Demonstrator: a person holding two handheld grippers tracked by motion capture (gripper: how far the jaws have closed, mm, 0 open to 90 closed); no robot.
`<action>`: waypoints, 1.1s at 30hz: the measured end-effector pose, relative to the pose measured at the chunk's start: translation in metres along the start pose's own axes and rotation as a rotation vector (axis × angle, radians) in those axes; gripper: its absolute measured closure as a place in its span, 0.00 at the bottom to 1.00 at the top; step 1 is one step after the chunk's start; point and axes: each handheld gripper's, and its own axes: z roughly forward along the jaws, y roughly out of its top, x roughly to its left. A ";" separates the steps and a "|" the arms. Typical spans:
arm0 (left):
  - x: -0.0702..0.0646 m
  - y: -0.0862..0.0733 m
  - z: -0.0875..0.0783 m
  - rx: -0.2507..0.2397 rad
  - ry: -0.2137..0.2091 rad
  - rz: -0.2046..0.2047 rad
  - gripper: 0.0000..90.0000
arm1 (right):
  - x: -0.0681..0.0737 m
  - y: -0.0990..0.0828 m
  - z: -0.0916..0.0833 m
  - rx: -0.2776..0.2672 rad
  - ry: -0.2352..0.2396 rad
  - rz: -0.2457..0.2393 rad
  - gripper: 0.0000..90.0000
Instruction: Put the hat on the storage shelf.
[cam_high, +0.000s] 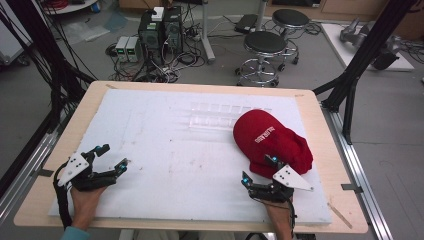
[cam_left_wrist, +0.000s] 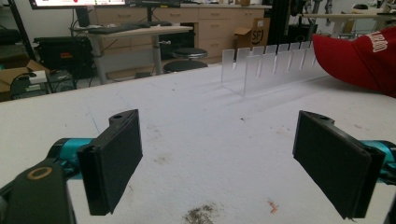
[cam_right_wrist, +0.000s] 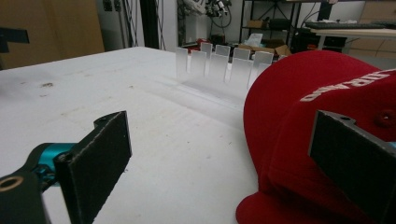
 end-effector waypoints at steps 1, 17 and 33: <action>0.000 0.000 0.000 0.002 0.000 -0.001 0.18 | 0.000 0.000 0.000 0.000 0.000 0.000 0.05; -0.001 0.000 0.000 0.002 0.001 0.006 0.18 | 0.001 0.001 0.002 0.020 0.008 -0.006 0.05; -0.001 0.000 0.001 0.007 0.001 0.003 0.18 | 0.006 0.045 0.002 0.008 0.022 -0.054 0.05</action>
